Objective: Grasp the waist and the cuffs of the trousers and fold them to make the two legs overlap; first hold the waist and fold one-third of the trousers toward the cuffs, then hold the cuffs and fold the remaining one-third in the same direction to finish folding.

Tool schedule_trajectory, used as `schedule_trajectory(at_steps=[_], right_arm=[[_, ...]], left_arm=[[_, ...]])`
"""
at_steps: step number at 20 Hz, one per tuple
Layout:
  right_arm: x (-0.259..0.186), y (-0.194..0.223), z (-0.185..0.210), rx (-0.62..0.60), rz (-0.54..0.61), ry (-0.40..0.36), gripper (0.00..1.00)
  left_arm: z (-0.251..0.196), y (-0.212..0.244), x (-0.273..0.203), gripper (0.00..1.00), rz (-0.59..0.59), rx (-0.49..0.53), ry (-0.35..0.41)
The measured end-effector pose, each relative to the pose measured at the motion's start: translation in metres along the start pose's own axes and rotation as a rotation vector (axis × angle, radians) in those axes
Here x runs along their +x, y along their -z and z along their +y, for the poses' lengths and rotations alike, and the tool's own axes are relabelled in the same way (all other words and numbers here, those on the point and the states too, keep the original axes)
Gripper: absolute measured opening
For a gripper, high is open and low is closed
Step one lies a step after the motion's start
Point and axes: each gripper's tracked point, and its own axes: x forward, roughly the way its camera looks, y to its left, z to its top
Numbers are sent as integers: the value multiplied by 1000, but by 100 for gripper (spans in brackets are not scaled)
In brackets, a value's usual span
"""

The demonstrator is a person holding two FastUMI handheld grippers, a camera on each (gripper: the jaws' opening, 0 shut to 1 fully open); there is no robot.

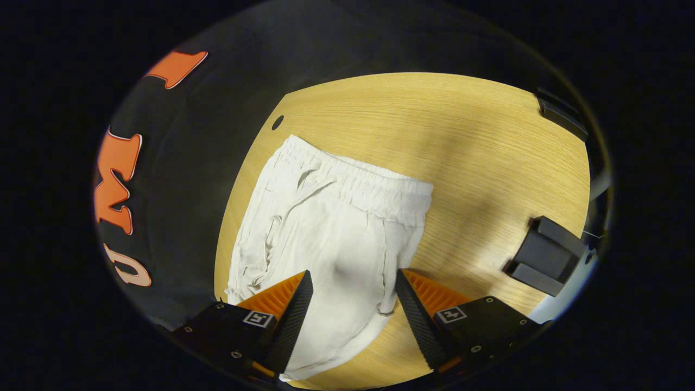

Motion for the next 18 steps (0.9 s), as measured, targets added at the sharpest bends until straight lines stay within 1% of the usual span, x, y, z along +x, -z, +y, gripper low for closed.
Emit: schedule_trajectory(at_steps=[1,2,3,4,5,6,7,8,10,13,16,18], right_arm=[[2,1,2,5,12,-3,88],[6,3,5,8,18,-11,75],[8,5,5,6,24,-8,71],[11,6,1,2,21,11,58],[13,6,-6,-2,20,43,49],[13,8,-12,-4,20,78,28],[10,7,-14,7,20,87,16],[8,7,-10,19,18,73,2],[4,5,-3,18,5,50,1],[-2,5,3,-34,-8,45,1],[-8,4,9,-51,-11,37,1],[-9,3,10,-54,-16,38,1]], left_arm=[[5,0,-1,98,1,-2,-10],[11,1,-2,98,2,-5,-20],[18,0,-4,98,2,-9,-31],[24,-2,-6,98,1,-16,-40],[28,-1,-6,98,0,-25,-51],[39,-2,-8,98,-12,-36,-67],[49,-3,-9,98,-21,-50,-88],[57,0,-11,98,-20,-68,-100],[70,11,-14,98,9,-117,-115],[87,36,-17,98,81,-243,-114],[105,71,-24,99,175,-426,-122],[125,101,-30,99,249,-555,-149]])
